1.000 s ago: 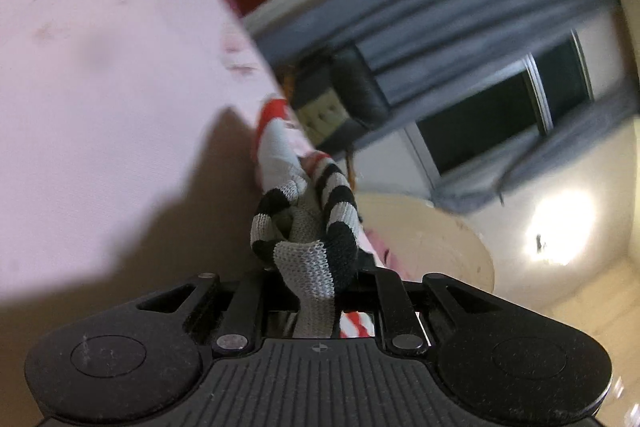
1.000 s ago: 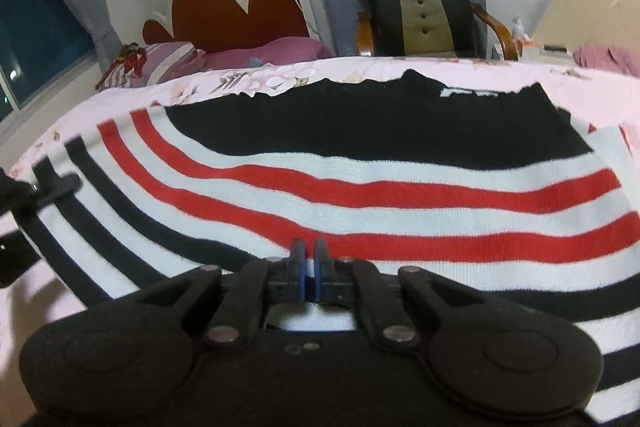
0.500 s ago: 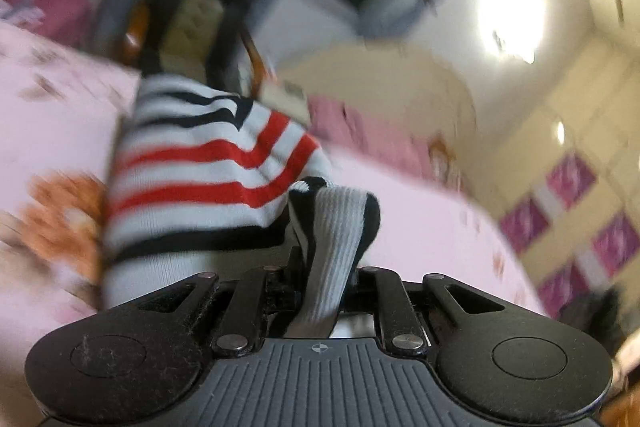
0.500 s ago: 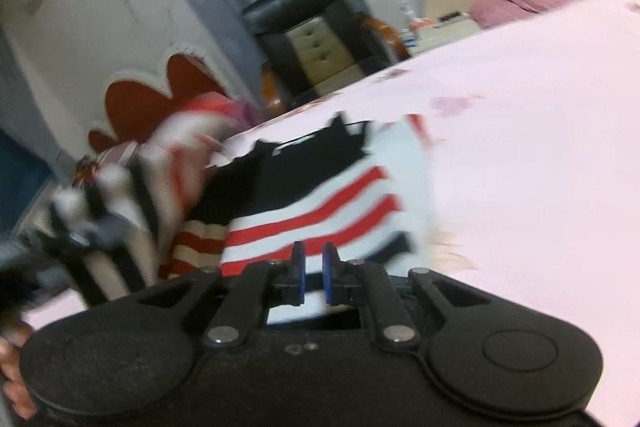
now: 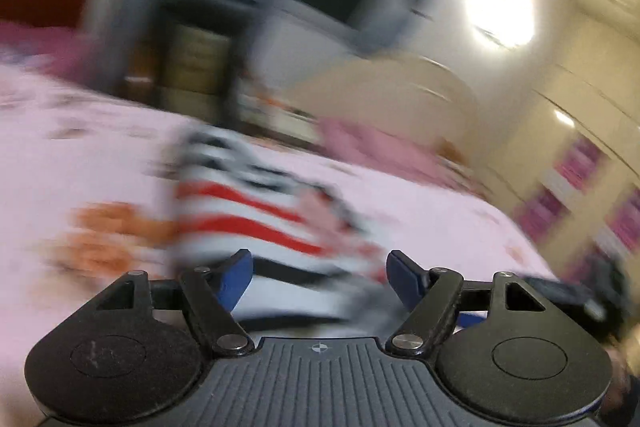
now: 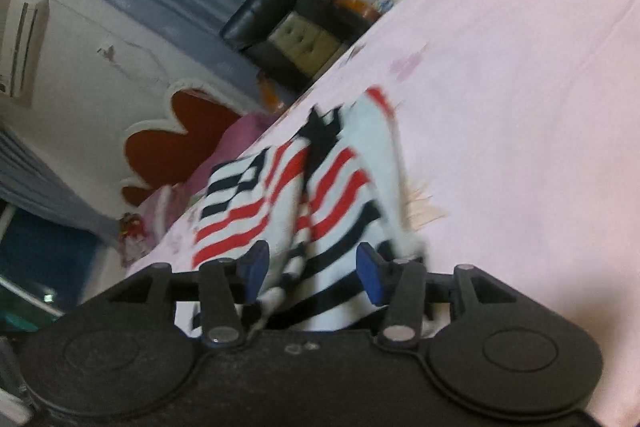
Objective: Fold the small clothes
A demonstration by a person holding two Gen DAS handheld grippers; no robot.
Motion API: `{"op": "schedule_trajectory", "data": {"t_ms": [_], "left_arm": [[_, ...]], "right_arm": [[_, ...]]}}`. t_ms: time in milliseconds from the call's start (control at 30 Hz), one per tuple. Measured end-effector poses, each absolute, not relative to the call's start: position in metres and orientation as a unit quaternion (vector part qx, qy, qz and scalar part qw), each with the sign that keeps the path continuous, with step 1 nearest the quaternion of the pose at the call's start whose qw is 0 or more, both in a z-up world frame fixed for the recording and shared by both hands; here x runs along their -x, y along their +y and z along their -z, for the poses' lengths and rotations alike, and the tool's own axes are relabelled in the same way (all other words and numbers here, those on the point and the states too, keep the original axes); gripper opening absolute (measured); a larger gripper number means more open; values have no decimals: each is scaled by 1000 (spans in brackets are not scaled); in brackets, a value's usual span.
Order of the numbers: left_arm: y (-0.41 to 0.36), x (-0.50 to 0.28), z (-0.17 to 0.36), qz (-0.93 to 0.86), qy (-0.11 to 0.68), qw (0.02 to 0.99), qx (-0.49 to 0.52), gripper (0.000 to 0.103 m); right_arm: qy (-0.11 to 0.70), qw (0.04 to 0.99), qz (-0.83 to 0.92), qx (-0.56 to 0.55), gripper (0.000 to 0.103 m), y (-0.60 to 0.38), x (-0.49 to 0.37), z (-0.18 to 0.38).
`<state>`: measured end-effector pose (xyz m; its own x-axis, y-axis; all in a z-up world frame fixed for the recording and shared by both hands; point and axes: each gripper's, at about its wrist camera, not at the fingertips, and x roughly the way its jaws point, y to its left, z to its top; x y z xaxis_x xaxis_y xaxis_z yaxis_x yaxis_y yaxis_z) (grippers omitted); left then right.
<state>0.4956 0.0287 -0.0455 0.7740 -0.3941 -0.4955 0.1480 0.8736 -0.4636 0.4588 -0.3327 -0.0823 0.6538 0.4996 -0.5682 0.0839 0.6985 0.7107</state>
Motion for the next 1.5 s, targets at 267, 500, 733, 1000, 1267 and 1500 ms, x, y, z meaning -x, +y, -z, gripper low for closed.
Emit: {"op": "schedule_trajectory", "data": {"t_ms": [267, 500, 733, 1000, 1267, 1500], "left_arm": [[71, -510, 98, 87, 368, 896, 231, 74], [64, -517, 113, 84, 366, 893, 248, 74], [74, -542, 116, 67, 353, 887, 289, 74], [-6, -569, 106, 134, 378, 901, 163, 74], [-28, -580, 114, 150, 394, 896, 142, 75], [-28, -582, 117, 150, 398, 895, 139, 75]], "right_arm": [[446, 801, -160, -365, 64, -296, -516, 102], [477, 831, -161, -237, 37, -246, -544, 102], [361, 910, -197, -63, 18, -221, -507, 56], [330, 929, -154, -65, 18, -274, -479, 66], [372, 905, -127, -164, 24, -304, -483, 100], [366, 878, -115, -285, 38, -336, -533, 104]]}}
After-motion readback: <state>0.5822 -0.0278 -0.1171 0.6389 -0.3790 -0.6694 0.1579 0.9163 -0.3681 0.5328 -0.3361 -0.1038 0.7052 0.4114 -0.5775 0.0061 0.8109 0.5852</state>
